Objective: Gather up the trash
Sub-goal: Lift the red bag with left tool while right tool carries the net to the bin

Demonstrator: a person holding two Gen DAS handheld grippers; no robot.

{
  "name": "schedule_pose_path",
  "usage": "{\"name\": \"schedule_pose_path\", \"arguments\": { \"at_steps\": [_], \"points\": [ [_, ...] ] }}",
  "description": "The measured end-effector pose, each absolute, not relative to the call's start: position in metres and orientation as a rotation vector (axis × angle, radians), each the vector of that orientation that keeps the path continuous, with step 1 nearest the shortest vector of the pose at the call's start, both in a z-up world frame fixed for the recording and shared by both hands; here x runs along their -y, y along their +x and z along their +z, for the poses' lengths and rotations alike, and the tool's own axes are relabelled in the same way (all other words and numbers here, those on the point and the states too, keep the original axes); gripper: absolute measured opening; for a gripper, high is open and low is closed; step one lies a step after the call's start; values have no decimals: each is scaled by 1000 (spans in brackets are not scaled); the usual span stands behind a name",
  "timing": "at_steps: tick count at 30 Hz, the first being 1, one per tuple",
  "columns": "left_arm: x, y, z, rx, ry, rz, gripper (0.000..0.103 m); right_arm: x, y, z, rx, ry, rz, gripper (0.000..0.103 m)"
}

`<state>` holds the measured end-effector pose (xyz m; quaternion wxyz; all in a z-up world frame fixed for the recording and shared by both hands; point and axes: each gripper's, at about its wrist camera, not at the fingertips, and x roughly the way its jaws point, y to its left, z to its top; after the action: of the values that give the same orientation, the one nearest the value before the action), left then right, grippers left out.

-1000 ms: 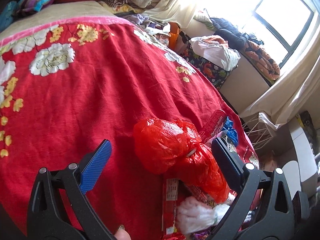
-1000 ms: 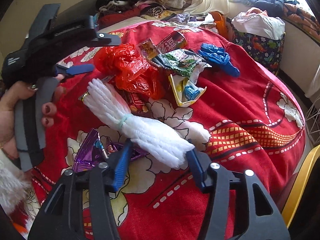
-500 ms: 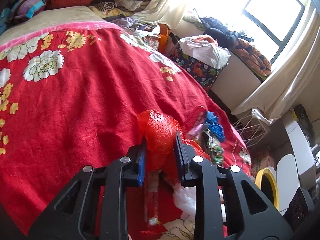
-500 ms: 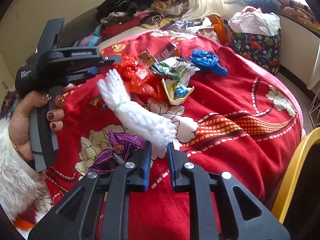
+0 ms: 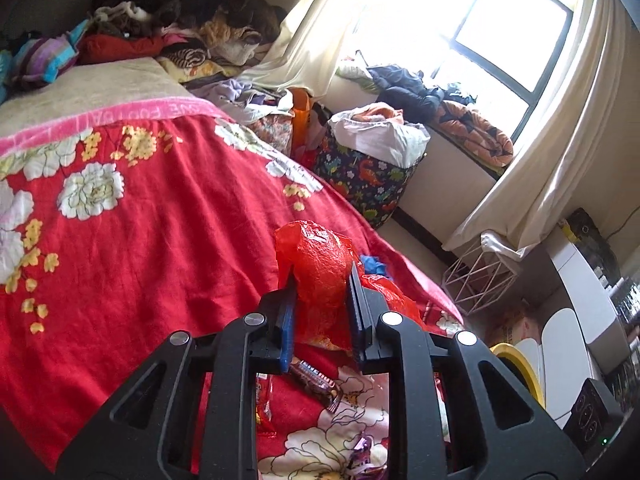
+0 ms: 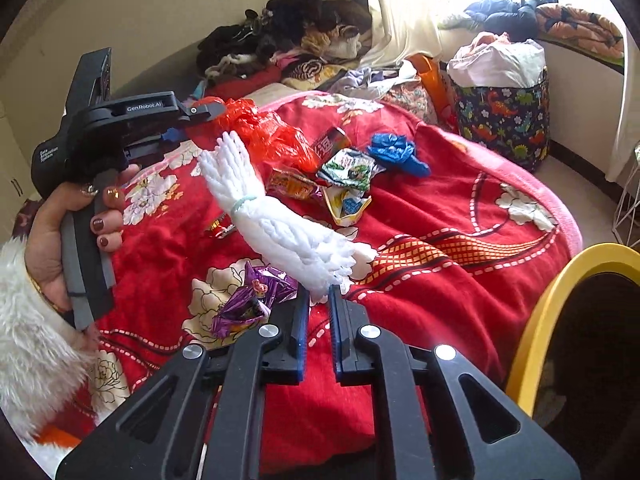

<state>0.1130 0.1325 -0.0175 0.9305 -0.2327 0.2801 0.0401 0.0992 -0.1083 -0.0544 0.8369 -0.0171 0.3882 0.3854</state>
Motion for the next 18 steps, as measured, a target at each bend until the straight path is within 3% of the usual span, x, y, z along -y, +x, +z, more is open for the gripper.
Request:
{"name": "schedule_pose_path", "arguments": {
  "at_steps": [18],
  "points": [
    [-133, 97, 16, -482, -470, 107, 16, 146, 85, -17, -691, -34, 722, 9]
  ]
}}
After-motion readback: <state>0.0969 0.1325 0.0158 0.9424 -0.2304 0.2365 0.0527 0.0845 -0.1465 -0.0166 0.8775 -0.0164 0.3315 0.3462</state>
